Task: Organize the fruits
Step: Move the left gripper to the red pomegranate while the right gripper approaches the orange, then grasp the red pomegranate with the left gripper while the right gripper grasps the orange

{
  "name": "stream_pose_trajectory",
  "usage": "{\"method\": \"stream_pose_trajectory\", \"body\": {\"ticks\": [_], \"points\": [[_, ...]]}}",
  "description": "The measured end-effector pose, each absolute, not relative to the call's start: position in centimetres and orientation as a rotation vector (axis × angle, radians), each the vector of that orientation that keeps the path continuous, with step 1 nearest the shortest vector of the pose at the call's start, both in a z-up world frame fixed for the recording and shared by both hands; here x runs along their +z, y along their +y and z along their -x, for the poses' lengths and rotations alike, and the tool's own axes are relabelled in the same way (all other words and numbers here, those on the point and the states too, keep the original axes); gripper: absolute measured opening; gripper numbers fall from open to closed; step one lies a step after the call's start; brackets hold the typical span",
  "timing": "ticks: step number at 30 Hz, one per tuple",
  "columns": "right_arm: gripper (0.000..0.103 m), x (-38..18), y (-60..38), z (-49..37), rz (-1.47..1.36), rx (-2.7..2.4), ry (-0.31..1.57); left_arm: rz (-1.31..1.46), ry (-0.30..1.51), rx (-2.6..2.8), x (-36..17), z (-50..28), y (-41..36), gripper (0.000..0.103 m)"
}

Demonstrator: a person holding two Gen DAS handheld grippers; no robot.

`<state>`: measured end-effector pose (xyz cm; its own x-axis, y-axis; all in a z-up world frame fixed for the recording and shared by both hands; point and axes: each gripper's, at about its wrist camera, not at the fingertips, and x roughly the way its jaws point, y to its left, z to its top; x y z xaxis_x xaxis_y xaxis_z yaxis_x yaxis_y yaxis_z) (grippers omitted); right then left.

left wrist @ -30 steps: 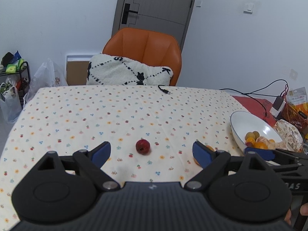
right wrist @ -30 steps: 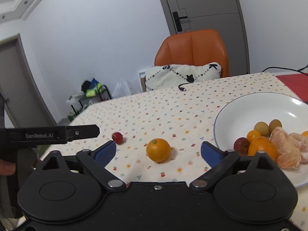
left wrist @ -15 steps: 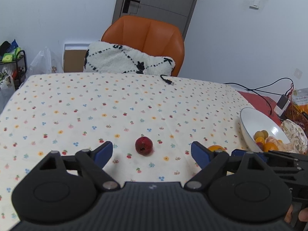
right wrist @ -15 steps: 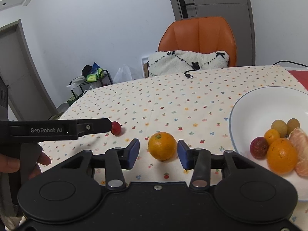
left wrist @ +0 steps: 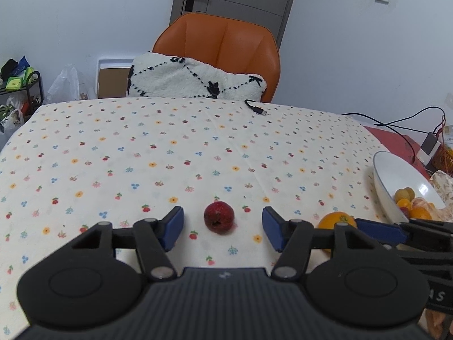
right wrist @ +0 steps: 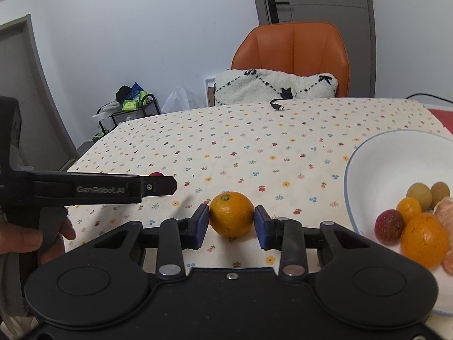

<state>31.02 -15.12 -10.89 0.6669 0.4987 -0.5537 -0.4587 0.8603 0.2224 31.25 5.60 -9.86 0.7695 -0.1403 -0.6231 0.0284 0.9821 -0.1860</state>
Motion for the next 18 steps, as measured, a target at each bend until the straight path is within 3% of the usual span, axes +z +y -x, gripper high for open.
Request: {"method": "stream_pose_trajectory", "body": {"ticks": [3,5,18], "points": [[0.032,-10.8,-15.2,-30.9,-0.058,0.544,0.638,0.159,0.683,-0.071,-9.9,-31.4,5.5,0.043],[0.032,-10.7,-15.3,-30.7,-0.06,0.549,0.628,0.16,0.686,-0.061,-9.9,-31.5,5.5,0.022],[0.031,-10.3,-16.7,-29.7,-0.099,0.576,0.575,0.169,0.646,-0.096,-8.2,-29.9,4.7,0.022]]}}
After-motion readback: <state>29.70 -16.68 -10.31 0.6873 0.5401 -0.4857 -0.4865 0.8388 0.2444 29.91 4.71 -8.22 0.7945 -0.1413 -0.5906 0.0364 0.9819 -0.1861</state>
